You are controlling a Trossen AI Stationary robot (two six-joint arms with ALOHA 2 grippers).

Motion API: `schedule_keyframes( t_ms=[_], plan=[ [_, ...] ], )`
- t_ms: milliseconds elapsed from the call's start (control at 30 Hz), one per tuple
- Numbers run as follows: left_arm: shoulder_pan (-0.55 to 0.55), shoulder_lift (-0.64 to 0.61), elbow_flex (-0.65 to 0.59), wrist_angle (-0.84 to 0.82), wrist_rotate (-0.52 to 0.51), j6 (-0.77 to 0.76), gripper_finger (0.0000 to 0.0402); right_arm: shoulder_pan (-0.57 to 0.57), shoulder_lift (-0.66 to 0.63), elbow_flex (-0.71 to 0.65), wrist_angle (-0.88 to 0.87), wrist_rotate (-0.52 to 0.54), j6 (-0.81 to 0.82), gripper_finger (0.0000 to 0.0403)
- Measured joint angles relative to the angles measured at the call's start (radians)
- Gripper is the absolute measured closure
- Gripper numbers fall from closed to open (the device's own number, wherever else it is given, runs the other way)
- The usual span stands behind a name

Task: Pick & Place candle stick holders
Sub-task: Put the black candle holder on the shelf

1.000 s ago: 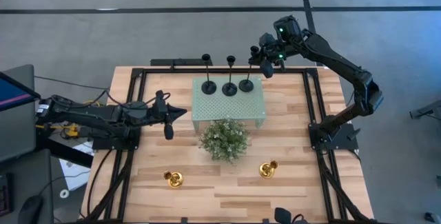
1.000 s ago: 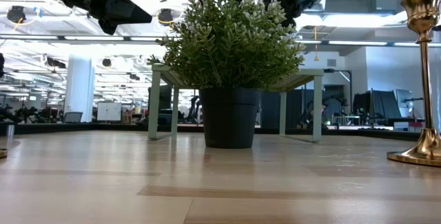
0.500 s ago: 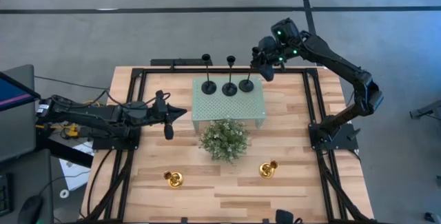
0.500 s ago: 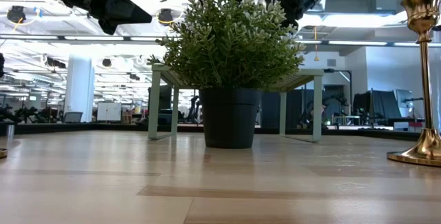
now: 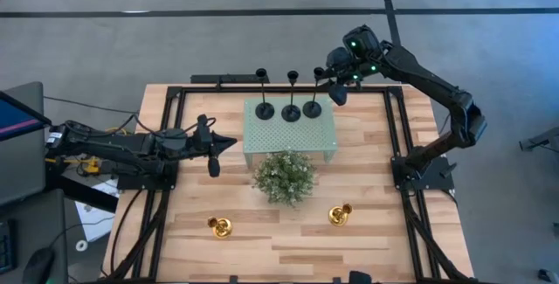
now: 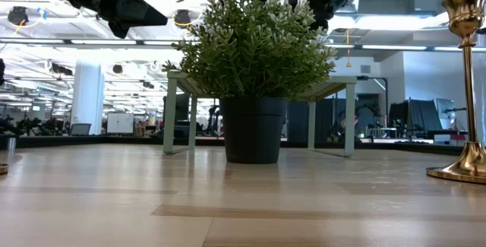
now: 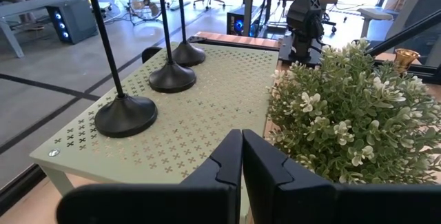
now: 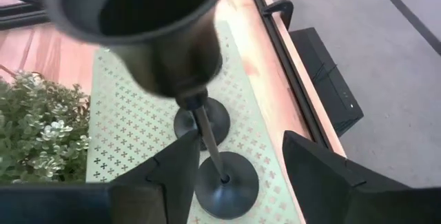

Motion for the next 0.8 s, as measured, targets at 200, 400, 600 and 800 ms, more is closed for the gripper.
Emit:
schedule_keyframes(
  t_ms=[200,400,600,800],
  plan=[
    [0.0,0.0,0.0,0.0,0.0,0.0,0.039,0.011,-0.072,0.0,-0.005,-0.007,0.023,0.0213],
    [0.0,0.0,0.0,0.0,0.0,0.0,0.039,0.018,-0.168,0.0,-0.096,-0.008,0.026,0.0234],
    [0.0,0.0,0.0,0.0,0.0,0.0,0.039,0.024,-0.209,-0.001,-0.147,-0.008,0.025,0.026],
    [0.0,0.043,0.0,0.0,0.0,0.0,0.039,0.031,-0.258,-0.127,-0.112,-0.008,0.023,0.0294]
  ],
)
